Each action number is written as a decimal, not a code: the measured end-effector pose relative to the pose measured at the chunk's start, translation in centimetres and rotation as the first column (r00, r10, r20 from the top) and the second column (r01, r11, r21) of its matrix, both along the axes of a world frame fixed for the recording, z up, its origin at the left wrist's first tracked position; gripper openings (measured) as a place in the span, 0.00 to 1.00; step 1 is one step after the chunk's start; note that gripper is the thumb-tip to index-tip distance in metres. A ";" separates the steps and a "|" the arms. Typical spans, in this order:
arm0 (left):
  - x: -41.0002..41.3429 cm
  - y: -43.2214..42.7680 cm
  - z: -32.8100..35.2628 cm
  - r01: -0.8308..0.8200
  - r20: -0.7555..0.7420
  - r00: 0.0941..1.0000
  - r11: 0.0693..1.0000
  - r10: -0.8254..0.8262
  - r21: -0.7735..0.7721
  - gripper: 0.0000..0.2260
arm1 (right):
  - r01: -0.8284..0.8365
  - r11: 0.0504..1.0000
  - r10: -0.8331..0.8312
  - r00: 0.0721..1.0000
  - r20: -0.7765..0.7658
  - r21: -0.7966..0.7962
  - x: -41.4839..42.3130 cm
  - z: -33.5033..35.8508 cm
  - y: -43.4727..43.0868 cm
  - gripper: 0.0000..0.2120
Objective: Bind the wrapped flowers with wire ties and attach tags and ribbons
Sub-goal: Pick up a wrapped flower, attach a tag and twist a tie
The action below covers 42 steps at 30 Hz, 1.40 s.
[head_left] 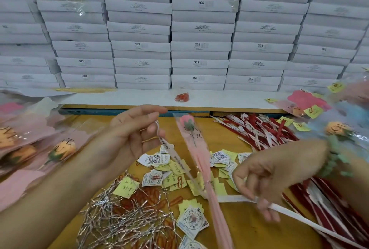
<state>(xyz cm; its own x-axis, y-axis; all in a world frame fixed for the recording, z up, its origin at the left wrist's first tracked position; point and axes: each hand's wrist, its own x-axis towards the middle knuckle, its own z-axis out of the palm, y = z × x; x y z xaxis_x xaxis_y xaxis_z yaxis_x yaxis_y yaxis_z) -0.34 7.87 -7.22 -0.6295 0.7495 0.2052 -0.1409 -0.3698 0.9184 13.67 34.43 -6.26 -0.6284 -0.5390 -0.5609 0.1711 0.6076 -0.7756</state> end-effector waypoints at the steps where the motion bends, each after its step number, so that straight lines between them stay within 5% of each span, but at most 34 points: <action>1: 0.0 0.1 -0.2 0.008 -0.006 1.000 1.000 -0.008 -0.008 0.20 | 0.037 0.999 -0.036 0.998 -0.053 0.023 -0.2 0.0 -0.4 0.08; 5: -0.2 0.4 -0.5 0.030 -0.029 0.999 1.000 -0.030 -0.006 0.20 | 0.258 0.966 -0.249 0.942 -0.224 0.012 -1.1 -0.2 -1.7 0.03; 9: -0.3 0.3 -0.6 -0.002 -0.024 1.000 1.000 0.002 0.011 0.18 | 0.370 0.924 -0.382 0.912 -0.153 -0.099 -0.8 0.0 -1.8 0.07; 11: -0.3 0.4 -0.7 -0.071 -0.003 0.997 0.997 0.071 0.033 0.10 | 0.313 0.940 -0.322 0.945 -0.051 -0.136 -0.2 0.6 -1.4 0.10; 21: -1.2 -0.1 -1.1 -0.489 0.156 0.864 0.872 0.479 0.029 0.06 | 0.016 0.985 0.001 0.995 0.101 -0.170 2.5 1.7 2.7 0.15; 25: -0.5 0.1 -0.7 -0.396 0.026 0.918 0.912 0.396 0.107 0.06 | 0.081 0.924 -0.051 0.995 0.089 -0.374 2.4 1.4 3.1 0.16; 32: 0.8 0.5 -0.1 -0.200 -0.223 0.942 0.952 0.252 0.233 0.16 | 0.167 0.599 -0.177 0.981 0.074 -0.783 1.3 1.5 1.3 0.16; 38: 2.5 1.6 -1.9 -0.024 -0.347 0.938 0.999 0.015 -0.022 0.25 | 0.149 0.645 -0.276 0.960 -0.046 -0.750 0.2 2.4 -2.1 0.16; 42: 4.1 2.4 -3.4 0.023 -0.322 0.941 0.972 -0.099 -0.232 0.25 | 0.234 0.749 -0.468 0.849 -0.245 -0.619 -0.5 2.5 -5.4 0.11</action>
<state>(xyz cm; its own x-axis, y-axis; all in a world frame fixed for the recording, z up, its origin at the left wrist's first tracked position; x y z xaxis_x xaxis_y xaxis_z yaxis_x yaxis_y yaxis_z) 3.76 10.26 -10.63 -0.5063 0.8346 0.2170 0.1677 -0.1515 0.9741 13.14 29.08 -3.78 -0.9253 -0.3729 0.0689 -0.0790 0.0118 -0.9968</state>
